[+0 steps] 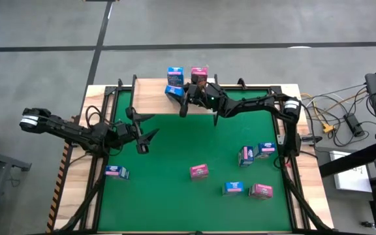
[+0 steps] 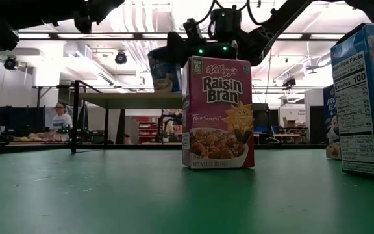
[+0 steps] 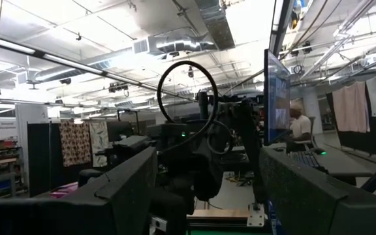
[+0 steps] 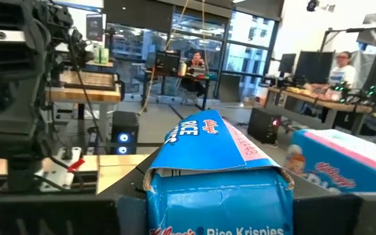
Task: Stack cereal on shelf
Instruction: Put the top light blue cereal box on the shelf aligned with the other light blue box
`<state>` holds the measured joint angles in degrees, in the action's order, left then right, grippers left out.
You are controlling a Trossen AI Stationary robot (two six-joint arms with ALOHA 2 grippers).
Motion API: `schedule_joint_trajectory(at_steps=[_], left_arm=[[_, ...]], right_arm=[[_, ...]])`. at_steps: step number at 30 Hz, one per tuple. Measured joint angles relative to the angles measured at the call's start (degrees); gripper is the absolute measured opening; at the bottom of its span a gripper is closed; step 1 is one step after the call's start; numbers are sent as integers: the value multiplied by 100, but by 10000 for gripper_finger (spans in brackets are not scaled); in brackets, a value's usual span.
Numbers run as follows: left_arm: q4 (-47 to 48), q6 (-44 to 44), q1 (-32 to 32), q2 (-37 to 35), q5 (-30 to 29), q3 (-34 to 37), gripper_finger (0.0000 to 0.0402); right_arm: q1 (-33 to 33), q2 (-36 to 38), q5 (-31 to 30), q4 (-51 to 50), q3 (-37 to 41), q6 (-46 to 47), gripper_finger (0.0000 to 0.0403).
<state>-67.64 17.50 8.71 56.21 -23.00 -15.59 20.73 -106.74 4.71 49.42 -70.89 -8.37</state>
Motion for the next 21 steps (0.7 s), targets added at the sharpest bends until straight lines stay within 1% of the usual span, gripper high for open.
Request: schedule_joint_trajectory(at_steps=[21], left_arm=[[-4, -1, 0, 0, 0, 0, 254]], right_arm=[[4, 2, -22, -400, 4, 252, 245]])
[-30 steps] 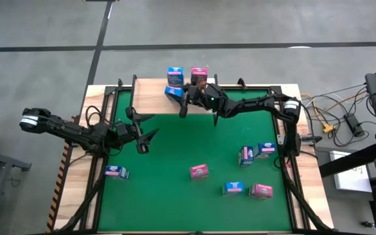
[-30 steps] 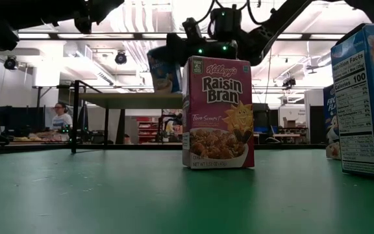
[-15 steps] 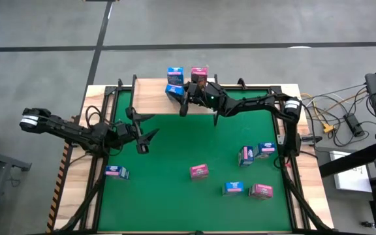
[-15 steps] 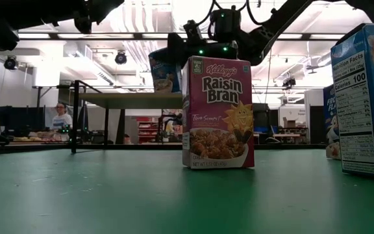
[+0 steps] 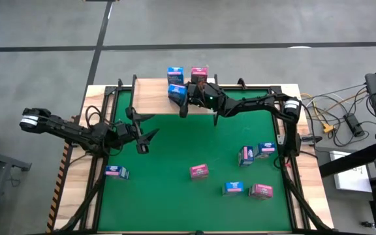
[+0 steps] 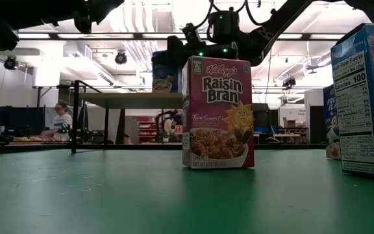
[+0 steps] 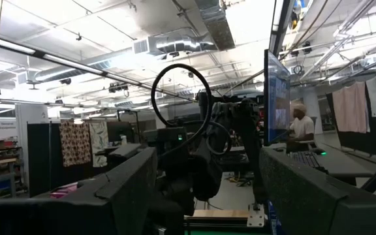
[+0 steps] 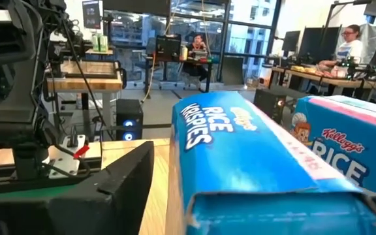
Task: Stack cereal on shelf
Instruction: Put the top light blue cereal box on the shelf aligned with the other light blue box
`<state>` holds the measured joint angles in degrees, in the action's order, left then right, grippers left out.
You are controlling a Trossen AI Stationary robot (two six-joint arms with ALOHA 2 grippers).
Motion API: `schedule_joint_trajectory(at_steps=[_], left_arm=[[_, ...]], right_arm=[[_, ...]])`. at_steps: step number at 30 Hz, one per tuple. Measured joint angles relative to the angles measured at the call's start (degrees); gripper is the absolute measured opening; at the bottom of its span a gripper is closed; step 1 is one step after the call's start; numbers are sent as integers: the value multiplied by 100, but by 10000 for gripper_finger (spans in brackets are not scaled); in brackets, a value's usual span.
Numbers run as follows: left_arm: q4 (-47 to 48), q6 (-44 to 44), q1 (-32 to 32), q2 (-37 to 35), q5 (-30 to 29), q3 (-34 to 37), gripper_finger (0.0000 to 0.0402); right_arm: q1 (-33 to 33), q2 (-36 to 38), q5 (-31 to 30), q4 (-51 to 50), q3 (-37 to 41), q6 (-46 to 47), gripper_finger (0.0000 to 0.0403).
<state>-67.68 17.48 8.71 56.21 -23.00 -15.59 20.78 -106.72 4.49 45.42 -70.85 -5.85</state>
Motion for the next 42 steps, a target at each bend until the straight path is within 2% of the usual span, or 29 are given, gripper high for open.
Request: schedule_joint_trajectory(at_steps=[6, 21, 42], left_arm=[[1, -1, 0, 0, 0, 0, 254], [40, -23, 0, 0, 0, 0, 254], [87, -47, 0, 0, 0, -2, 254]], right_arm=[[0, 9, -2, -22, -2, 2, 258], [0, 95, -7, -36, -11, 31, 256], [-27, 578, 31, -326, -13, 250, 256]])
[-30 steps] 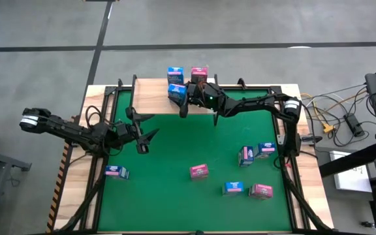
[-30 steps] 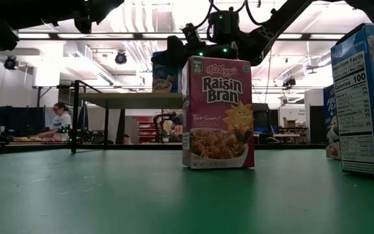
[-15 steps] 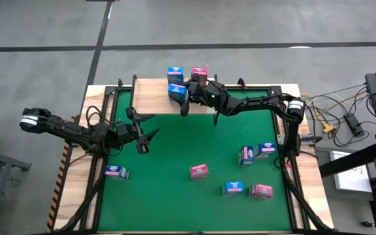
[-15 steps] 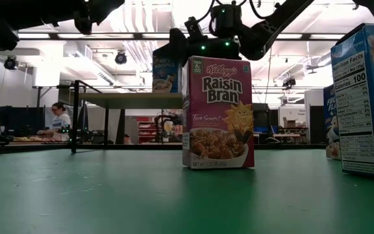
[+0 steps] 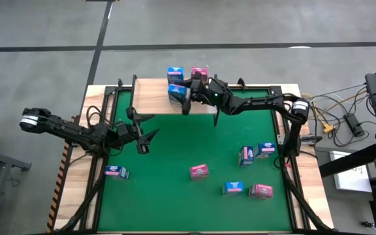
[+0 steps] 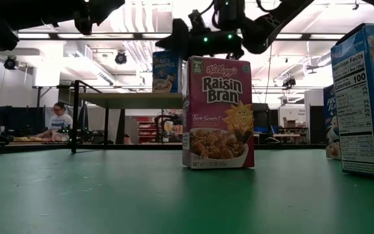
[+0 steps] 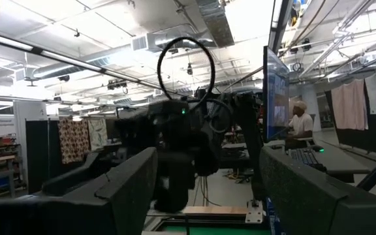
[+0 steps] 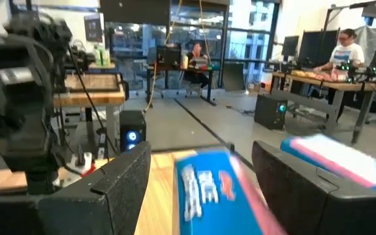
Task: Stack cereal on shelf
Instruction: Put the top light blue cereal box on the shelf aligned with the other light blue box
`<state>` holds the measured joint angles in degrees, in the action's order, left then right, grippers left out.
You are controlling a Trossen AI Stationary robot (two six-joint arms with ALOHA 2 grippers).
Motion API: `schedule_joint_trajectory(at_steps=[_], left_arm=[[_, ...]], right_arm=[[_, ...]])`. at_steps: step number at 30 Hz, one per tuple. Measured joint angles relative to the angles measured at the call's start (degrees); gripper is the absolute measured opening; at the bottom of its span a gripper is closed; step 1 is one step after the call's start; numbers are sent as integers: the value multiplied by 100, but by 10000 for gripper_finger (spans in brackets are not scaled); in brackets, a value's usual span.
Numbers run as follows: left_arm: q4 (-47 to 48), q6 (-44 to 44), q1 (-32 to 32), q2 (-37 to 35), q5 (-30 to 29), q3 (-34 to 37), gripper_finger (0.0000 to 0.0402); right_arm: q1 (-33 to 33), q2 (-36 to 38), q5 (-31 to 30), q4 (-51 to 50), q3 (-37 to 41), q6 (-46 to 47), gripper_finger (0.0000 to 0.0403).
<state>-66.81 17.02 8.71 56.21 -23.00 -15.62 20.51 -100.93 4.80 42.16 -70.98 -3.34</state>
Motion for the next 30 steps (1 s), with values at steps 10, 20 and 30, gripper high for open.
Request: schedule_joint_trajectory(at_steps=[10, 20, 30], left_arm=[[11, -37, -2, 26, 0, 0, 254], [22, -37, 0, 57, 0, 0, 254], [21, -39, 0, 127, 0, 0, 254]], right_arm=[[-159, 839, 15, -1028, 0, -12, 256], [-510, 1709, 19, -2023, 0, -121, 247], [-895, 1918, 16, -3118, 0, -117, 196]])
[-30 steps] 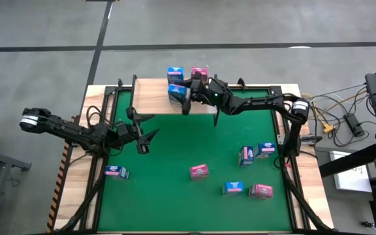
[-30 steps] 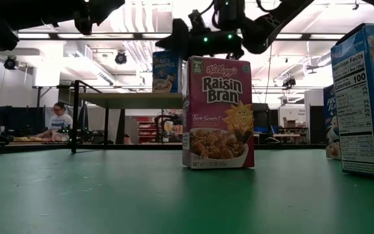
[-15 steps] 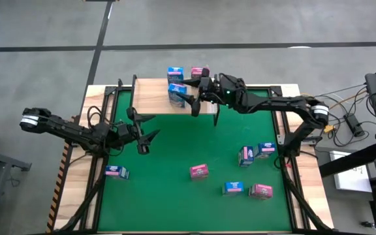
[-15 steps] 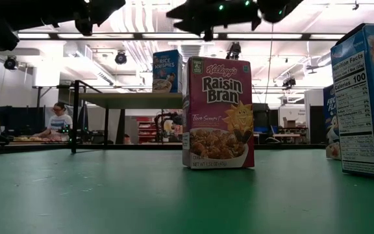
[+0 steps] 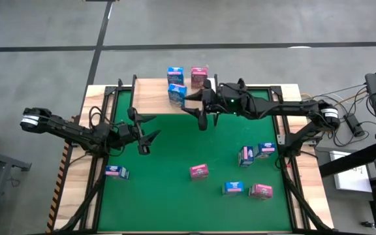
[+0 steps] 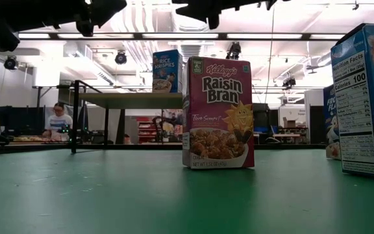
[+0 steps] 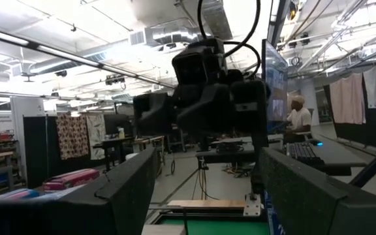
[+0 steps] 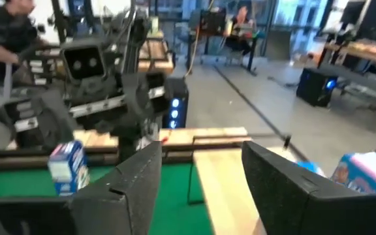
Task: Stack cereal on shelf
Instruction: Put the top light blue cereal box on the shelf aligned with the other light blue box
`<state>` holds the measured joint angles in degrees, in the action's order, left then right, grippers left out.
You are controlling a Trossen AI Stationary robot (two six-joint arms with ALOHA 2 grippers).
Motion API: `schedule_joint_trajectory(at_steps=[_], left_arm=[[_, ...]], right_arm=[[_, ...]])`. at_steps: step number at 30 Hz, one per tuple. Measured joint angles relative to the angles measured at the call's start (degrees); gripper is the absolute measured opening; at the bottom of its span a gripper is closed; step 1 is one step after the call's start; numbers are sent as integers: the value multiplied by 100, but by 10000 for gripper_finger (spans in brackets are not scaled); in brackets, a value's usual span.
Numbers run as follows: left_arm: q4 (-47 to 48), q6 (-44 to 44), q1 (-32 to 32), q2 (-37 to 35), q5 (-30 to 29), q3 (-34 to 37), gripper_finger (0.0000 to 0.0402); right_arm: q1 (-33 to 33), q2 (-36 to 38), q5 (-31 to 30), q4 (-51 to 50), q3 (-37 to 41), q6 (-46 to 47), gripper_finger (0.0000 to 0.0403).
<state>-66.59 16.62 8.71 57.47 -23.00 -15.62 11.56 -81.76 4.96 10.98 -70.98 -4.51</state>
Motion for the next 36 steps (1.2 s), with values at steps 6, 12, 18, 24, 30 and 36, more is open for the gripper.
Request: schedule_joint_trajectory(at_steps=[6, 12, 18, 24, 30, 36], left_arm=[[-2, 0, -1, 0, 0, 0, 254], [2, 0, -1, 0, 0, 0, 254], [14, 0, -2, 0, -2, 0, 254], [18, 0, 0, 0, -2, 0, 254], [18, 0, 0, 0, 0, 0, 254], [20, -20, -1, 0, -2, 0, 254]], right_arm=[[-7, 0, -51, -556, 0, 181, 157], [-7, 0, -53, -942, 0, 232, 107], [-5, 0, -67, -1202, 2, 249, 59], [-5, 0, -67, -1509, 18, 258, 31], [-5, 0, -108, -1720, 166, 380, 27], [-3, 0, -874, -1807, 459, 573, 27]])
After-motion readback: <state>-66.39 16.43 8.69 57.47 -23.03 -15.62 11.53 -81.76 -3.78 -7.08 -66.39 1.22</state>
